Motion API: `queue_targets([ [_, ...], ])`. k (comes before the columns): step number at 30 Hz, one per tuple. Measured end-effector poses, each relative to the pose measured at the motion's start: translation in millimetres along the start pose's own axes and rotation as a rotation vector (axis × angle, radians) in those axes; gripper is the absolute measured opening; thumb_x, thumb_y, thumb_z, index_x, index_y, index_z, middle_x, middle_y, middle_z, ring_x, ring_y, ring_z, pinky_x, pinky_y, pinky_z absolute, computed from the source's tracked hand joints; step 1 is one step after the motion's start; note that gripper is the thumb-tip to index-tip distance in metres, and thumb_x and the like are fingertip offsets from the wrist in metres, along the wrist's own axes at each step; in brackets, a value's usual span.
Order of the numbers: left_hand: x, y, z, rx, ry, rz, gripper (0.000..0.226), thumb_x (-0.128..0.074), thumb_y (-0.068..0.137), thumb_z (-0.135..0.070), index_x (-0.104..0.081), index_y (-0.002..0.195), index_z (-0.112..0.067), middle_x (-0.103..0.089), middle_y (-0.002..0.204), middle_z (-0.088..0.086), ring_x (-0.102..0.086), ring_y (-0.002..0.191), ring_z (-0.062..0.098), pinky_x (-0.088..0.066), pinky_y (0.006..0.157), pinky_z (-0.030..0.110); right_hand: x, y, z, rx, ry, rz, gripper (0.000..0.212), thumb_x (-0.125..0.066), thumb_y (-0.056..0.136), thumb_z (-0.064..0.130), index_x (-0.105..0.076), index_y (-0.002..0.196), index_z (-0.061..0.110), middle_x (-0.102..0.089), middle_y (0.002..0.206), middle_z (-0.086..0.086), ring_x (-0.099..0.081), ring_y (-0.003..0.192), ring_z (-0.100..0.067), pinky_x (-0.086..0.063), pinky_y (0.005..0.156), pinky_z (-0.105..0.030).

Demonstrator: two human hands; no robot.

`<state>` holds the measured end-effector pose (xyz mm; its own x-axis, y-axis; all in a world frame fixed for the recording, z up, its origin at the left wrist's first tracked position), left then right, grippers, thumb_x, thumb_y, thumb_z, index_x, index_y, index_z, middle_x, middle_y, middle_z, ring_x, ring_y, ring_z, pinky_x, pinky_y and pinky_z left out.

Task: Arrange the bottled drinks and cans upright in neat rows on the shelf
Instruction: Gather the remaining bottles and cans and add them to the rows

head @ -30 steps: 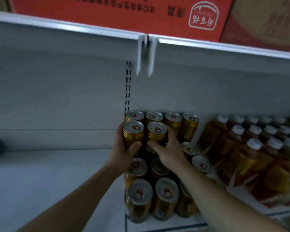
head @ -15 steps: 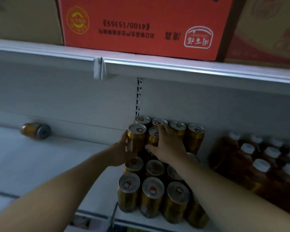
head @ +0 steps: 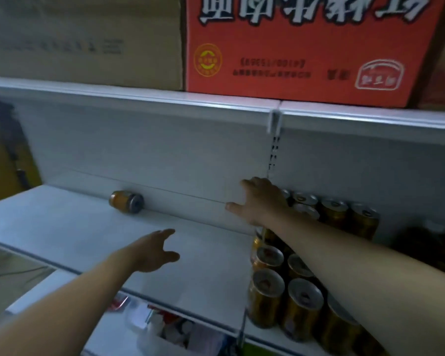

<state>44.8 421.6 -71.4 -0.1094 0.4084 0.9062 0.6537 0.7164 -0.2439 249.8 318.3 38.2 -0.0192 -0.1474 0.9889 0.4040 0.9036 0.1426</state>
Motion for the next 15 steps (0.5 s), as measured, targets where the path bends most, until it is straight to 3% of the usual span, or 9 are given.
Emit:
queue_targets([
  [8,43.3,24.1,170.1,0.077,0.006,-0.056,0.075,-0.056,0.091,-0.045,-0.018,0.151,-0.022,-0.023,0.157,0.004,-0.028,0.141,0.024,-0.025,0.113,0.034,-66.6,76.1,163.5,0.002,0.124,0.104,0.084,-0.045,0.087,0.069,-0.026,0.149,0.015,-0.032,0.151,-0.009,-0.033,0.136,-0.03,-0.033,0.107,-0.04],
  [15,72.1,55.5,276.5,0.113,-0.005,-0.097,0.073,-0.054,0.089,-0.05,-0.023,0.149,-0.022,-0.028,0.154,0.005,-0.029,0.139,0.025,-0.028,0.113,0.039,-111.1,130.5,254.4,-0.02,0.189,0.202,0.078,-0.051,0.087,0.062,-0.03,0.145,0.015,-0.034,0.149,-0.01,-0.034,0.135,-0.03,-0.034,0.106,-0.041],
])
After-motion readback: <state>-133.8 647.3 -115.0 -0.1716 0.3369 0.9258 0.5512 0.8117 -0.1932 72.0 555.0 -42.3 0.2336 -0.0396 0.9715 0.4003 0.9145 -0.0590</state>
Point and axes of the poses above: each hand's wrist, its own y-axis towards the middle knuckle, its own x-axis out of the back of the hand, z = x × y, the point moved 8 cm from there along y, towards the middle knuckle
